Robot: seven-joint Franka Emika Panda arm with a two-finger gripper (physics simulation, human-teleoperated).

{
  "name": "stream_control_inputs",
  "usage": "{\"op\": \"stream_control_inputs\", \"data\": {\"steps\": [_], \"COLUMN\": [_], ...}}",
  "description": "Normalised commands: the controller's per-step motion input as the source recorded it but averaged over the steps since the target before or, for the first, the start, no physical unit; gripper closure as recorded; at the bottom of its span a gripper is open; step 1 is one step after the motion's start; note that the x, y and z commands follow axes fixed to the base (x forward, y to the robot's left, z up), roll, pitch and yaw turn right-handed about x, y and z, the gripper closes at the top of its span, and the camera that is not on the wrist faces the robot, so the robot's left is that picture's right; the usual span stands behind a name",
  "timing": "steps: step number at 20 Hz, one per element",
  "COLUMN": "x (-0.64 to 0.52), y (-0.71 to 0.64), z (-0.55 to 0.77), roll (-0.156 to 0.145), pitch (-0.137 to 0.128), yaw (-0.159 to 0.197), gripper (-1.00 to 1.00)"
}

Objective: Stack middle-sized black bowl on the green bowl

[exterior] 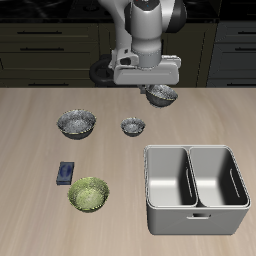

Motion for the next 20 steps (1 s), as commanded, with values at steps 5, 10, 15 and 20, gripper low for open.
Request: {"op": "stream_control_inputs", "data": {"steps": [5,10,15,20], "x": [0.22,0.16,0.21,0.25], "y": [-0.66,-0.50,-0.52,-0.33], "z": [0.35,0.28,0.15,0.05], "roll": [-0.050,-0.038,0.035,0.007], "pitch": [-0.029,-0.032,0.011,0.036], "yaw": [-0.016,-0.008,-0.026,-0.010], "gripper": [1.00,1.00,1.00,1.00]}}
